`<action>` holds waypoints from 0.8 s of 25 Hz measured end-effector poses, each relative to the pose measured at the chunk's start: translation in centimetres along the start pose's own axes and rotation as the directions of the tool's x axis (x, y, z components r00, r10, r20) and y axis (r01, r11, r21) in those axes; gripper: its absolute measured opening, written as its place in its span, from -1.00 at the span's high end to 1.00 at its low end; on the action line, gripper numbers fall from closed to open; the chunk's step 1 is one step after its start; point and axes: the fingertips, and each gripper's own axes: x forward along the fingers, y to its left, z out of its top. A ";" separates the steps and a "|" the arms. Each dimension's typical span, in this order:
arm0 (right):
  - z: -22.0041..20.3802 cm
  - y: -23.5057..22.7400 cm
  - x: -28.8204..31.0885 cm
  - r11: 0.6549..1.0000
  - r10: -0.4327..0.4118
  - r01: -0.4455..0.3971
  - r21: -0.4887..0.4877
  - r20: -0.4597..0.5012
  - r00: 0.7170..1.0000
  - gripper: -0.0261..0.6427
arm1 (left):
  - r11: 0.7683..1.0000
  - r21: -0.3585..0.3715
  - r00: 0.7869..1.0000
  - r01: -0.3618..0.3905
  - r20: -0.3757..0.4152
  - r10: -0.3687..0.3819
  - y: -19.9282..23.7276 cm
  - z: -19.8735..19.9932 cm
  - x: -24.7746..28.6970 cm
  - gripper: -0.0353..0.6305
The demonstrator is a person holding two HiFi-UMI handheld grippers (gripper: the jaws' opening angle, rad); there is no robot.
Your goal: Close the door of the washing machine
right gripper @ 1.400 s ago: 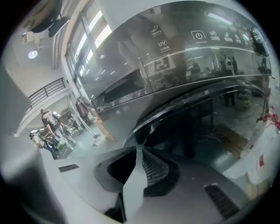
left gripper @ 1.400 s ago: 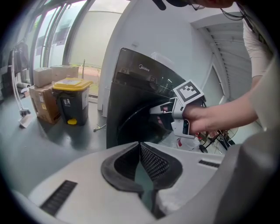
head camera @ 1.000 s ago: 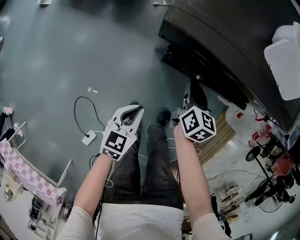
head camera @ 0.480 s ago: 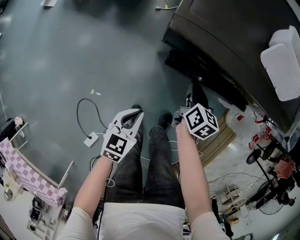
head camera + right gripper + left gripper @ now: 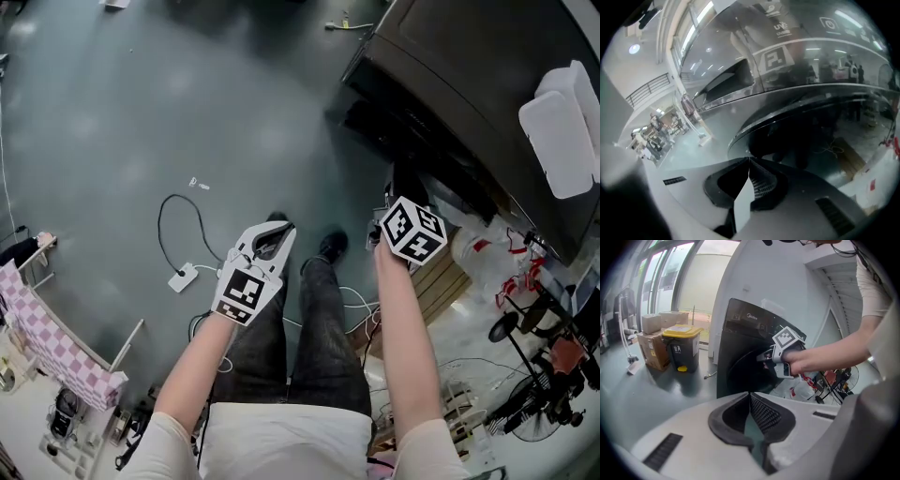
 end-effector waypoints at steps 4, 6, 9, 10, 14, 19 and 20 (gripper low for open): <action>0.4 -0.5 -4.0 0.994 0.019 -0.023 -0.108 -0.036 0.999 0.83 | 1.000 -0.018 1.000 0.012 0.012 -0.012 -2.1 1.0 -0.9 0.85; 0.6 0.0 -6.3 0.990 0.039 -0.045 -0.137 -0.049 0.998 0.83 | 1.000 -0.028 1.000 -0.003 0.023 0.004 -2.9 1.8 -1.9 0.85; 1.7 0.9 -9.6 0.978 0.074 -0.084 -0.190 -0.055 0.996 0.83 | 0.999 -0.041 0.999 -0.028 0.044 0.030 -3.8 3.4 -3.5 0.85; 2.2 1.2 -10.8 0.972 0.088 -0.097 -0.212 -0.055 0.995 0.83 | 0.999 -0.040 0.998 -0.035 0.049 0.037 -4.2 4.2 -4.2 0.85; 5.2 2.4 -16.8 0.945 0.141 -0.152 -0.289 -0.056 0.988 0.83 | 0.997 -0.034 0.995 -0.071 0.068 0.073 -6.2 8.0 -7.8 0.85; 9.3 4.3 -24.8 0.913 0.204 -0.201 -0.354 -0.030 0.978 0.83 | 0.995 -0.056 0.990 -0.080 0.116 0.086 -9.2 12.9 -12.6 0.85; 9.9 4.6 -26.4 0.909 0.216 -0.211 -0.358 -0.025 0.976 0.83 | 0.995 -0.067 0.988 -0.068 0.132 0.077 -10.0 14.0 -13.5 0.85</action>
